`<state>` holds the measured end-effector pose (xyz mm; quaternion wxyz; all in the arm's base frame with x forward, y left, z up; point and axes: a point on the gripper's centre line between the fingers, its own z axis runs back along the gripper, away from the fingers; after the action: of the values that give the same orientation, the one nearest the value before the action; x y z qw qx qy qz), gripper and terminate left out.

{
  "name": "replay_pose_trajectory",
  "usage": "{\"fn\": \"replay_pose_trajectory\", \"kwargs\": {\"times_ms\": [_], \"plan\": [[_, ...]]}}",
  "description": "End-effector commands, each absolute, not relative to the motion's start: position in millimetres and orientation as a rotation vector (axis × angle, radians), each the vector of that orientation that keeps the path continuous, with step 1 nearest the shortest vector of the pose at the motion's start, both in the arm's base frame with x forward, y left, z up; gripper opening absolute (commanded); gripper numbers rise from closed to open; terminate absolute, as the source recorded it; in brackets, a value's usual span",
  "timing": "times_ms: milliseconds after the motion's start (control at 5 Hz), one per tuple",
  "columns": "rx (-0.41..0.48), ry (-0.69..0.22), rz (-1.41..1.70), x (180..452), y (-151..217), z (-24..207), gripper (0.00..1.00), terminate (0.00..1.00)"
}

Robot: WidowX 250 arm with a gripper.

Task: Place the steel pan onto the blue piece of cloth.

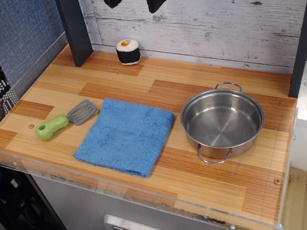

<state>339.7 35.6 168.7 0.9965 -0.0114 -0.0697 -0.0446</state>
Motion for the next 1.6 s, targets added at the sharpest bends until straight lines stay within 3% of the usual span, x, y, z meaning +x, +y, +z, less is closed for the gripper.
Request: {"fn": "replay_pose_trajectory", "kwargs": {"times_ms": [0, 800, 1400], "plan": [[-0.023, -0.14, -0.089, 340, 36, 169, 1.0, 0.0], [-0.011, -0.125, -0.219, 318, 16, 81, 1.0, 0.0], [-0.045, -0.086, -0.293, 318, -22, 52, 1.0, 0.0]]}}
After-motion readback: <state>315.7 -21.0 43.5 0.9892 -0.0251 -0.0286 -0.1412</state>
